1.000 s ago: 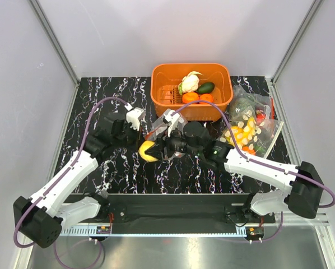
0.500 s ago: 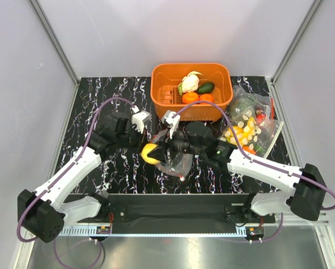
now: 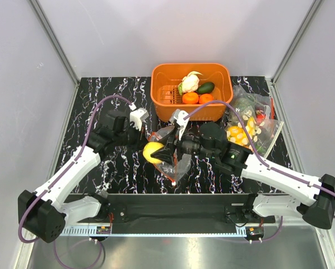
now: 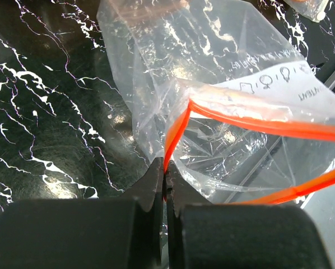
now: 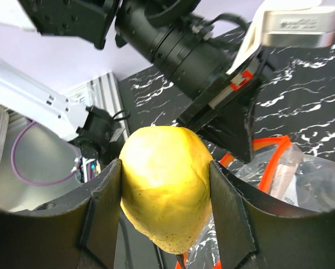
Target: Open the zip-top bag and remove the fake food
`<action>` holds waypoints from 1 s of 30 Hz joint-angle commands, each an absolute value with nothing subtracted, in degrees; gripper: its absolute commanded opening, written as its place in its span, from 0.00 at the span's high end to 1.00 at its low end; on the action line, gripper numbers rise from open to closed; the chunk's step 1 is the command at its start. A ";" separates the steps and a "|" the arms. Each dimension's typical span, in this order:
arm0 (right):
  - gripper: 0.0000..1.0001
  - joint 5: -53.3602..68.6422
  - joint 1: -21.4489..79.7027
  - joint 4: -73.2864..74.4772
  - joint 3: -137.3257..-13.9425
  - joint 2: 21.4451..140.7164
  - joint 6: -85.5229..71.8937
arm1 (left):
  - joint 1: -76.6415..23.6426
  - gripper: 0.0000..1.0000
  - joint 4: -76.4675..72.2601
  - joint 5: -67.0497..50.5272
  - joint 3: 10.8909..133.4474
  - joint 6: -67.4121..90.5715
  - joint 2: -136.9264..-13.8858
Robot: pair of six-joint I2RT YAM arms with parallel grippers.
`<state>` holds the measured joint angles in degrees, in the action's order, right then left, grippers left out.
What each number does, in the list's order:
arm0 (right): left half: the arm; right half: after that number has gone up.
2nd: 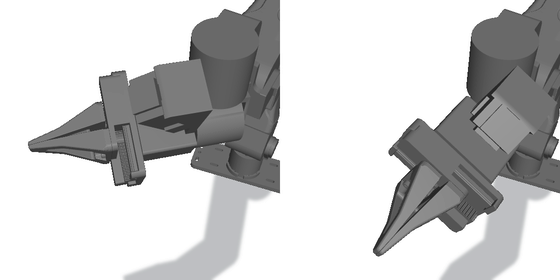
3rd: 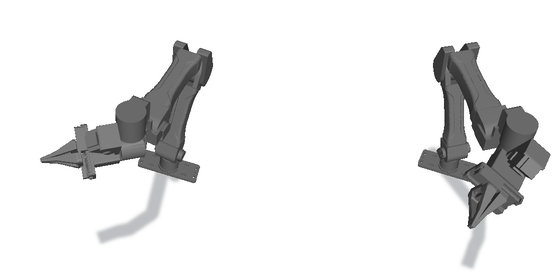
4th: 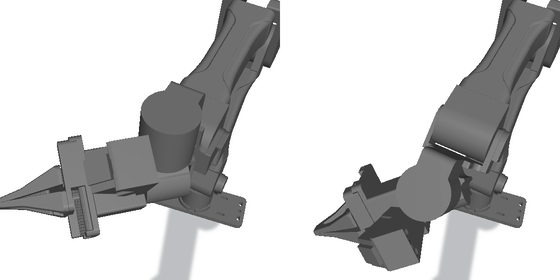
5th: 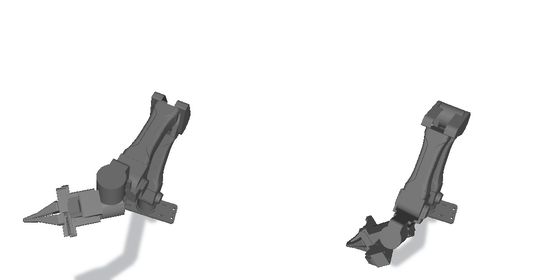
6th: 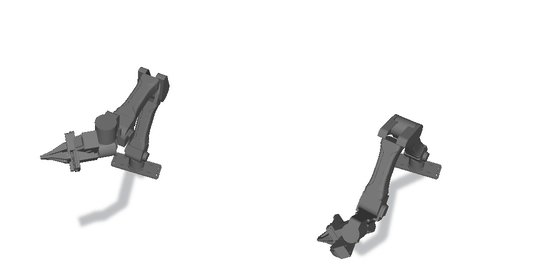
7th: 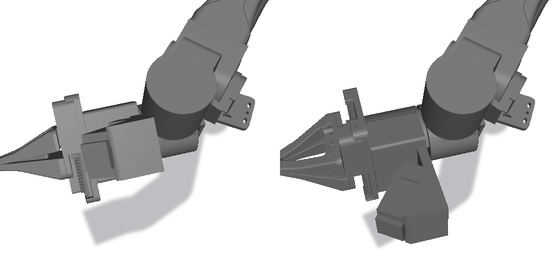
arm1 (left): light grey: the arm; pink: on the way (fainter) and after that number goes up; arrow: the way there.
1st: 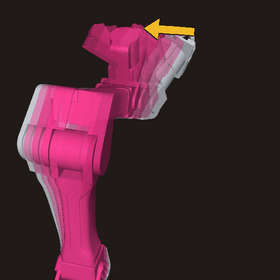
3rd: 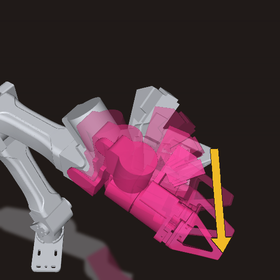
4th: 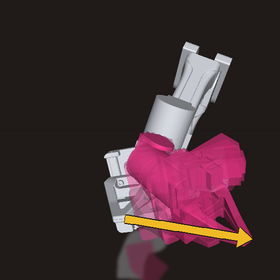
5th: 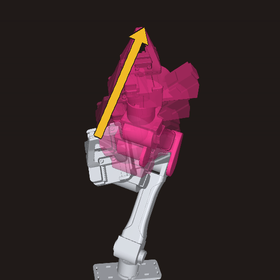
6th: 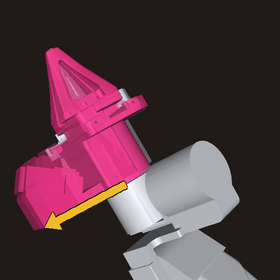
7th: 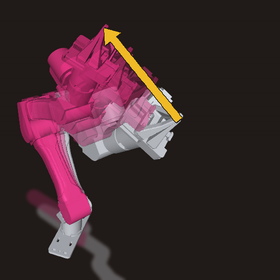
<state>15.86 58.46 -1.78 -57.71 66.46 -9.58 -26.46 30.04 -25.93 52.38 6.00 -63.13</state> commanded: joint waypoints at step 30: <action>1.00 9.32 13.63 10.11 -90.79 100.08 -5.36 | -26.10 1.00 29.09 -19.95 54.49 5.19 -63.54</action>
<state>7.22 14.85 10.44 -86.63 96.82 -5.85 -26.41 30.39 -20.71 52.45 5.85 -63.61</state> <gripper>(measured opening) 0.622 0.012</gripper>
